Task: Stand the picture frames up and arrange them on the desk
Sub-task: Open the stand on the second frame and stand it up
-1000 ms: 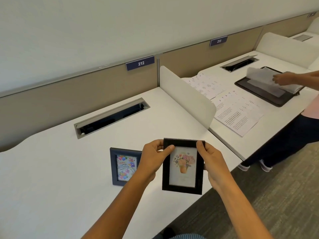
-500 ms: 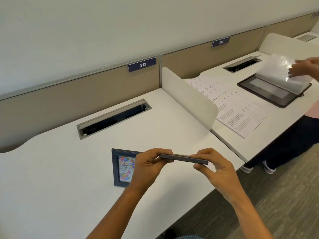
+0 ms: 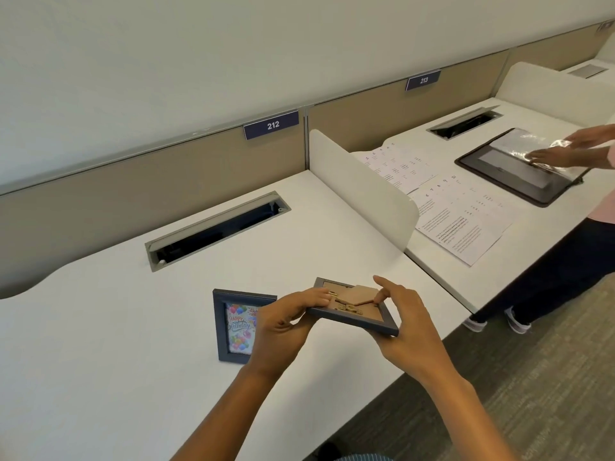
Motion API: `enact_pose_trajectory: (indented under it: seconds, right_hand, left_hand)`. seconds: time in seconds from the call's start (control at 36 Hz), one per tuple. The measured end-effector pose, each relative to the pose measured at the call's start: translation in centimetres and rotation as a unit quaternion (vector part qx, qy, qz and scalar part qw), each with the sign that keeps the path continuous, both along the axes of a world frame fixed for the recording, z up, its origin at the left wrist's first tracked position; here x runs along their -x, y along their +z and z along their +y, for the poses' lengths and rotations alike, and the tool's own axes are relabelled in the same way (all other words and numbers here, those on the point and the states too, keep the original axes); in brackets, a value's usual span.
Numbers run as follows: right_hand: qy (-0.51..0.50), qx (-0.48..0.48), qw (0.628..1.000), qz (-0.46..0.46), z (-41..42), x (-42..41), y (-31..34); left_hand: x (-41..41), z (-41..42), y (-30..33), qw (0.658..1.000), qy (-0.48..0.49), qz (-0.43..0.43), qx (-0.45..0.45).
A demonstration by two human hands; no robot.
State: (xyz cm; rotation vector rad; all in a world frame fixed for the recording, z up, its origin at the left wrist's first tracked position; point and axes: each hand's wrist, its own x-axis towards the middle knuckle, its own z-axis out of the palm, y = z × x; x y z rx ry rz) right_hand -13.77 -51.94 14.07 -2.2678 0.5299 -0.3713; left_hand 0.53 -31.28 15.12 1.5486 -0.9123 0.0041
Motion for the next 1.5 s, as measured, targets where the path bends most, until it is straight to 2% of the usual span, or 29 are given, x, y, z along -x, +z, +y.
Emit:
enact_pose_trajectory:
  seconds: [0.22, 0.44, 0.58, 0.92, 1.22, 1.39, 1.5]
  right_hand:
    - [-0.021, 0.001, 1.0, -0.009, 0.4, -0.3, -0.3]
    - [-0.035, -0.181, 0.982, 0.03, -1.4, -1.6, -1.3]
    - [-0.008, -0.243, 0.969, 0.047, -2.3, -1.8, -1.5]
    - [0.005, -0.271, 0.962, 0.035, -2.4, -2.8, -1.9]
    - [0.006, -0.317, 0.948, -0.019, -3.7, -3.8, -2.4]
    - [0.032, -0.401, 0.912, -0.087, -4.2, -4.3, -2.6]
    - [0.037, -0.42, 0.902, -0.094, -3.9, -4.7, -2.2]
  left_hand:
    - [-0.2, 0.0, 0.1, 1.0, 0.008, -0.005, -0.003]
    - [-0.9, 0.2, 0.0, 1.0, 0.016, -0.01, -0.003]
    - [-1.1, 0.1, -0.1, 1.0, 0.012, -0.008, -0.002]
    - [-2.1, 0.0, -0.8, 1.0, 0.005, -0.015, -0.004]
    - [-2.5, -0.3, -1.2, 1.0, -0.004, -0.006, -0.03]
    - [-3.1, -1.1, -0.8, 0.998, -0.016, 0.033, -0.06]
    - [-3.6, -2.1, -0.4, 0.995, -0.028, 0.041, -0.081]
